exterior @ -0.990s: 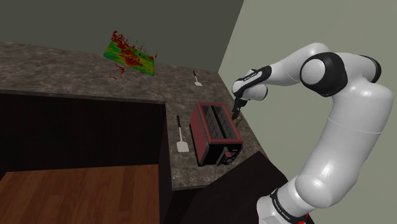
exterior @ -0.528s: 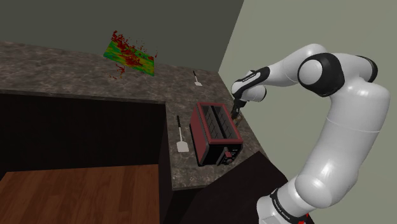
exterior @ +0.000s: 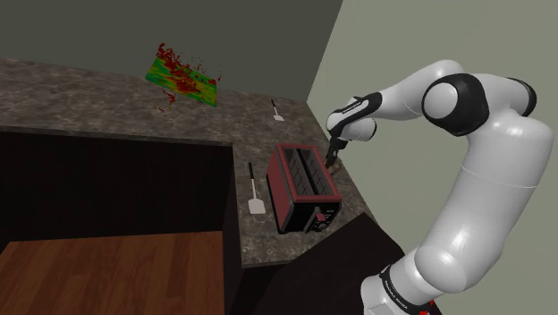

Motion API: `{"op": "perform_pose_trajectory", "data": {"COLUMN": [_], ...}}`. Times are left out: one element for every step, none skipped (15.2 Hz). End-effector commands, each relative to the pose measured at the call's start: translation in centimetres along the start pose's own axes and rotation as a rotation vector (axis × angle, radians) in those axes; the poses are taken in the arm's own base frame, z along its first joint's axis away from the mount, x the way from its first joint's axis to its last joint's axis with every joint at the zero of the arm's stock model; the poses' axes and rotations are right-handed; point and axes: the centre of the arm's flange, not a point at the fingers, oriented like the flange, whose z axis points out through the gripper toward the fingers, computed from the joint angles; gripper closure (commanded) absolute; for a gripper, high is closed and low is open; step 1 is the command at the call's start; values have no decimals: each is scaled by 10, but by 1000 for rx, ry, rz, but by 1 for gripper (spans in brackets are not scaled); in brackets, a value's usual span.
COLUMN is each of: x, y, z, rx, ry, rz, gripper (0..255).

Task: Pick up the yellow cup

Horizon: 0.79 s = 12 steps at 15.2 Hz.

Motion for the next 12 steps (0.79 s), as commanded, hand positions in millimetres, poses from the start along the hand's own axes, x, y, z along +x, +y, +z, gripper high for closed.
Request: {"op": "perform_pose_trajectory", "data": {"x": [0, 0, 0, 1, 1, 1, 1, 1, 1, 1, 1, 1], "y": [0, 0, 0, 0, 0, 0, 0, 0, 0, 0, 0, 0], "z": [-10, -15, -20, -26, -31, -36, -42, -47, -52, -57, -63, -68], "rx": [0, 0, 0, 0, 0, 0, 0, 0, 0, 0, 0, 0], "ry": [0, 0, 0, 0, 0, 0, 0, 0, 0, 0, 0, 0], "rz": [0, 0, 0, 0, 0, 0, 0, 0, 0, 0, 0, 0], "gripper": [255, 255, 255, 255, 255, 255, 255, 255, 255, 255, 255, 255]}}
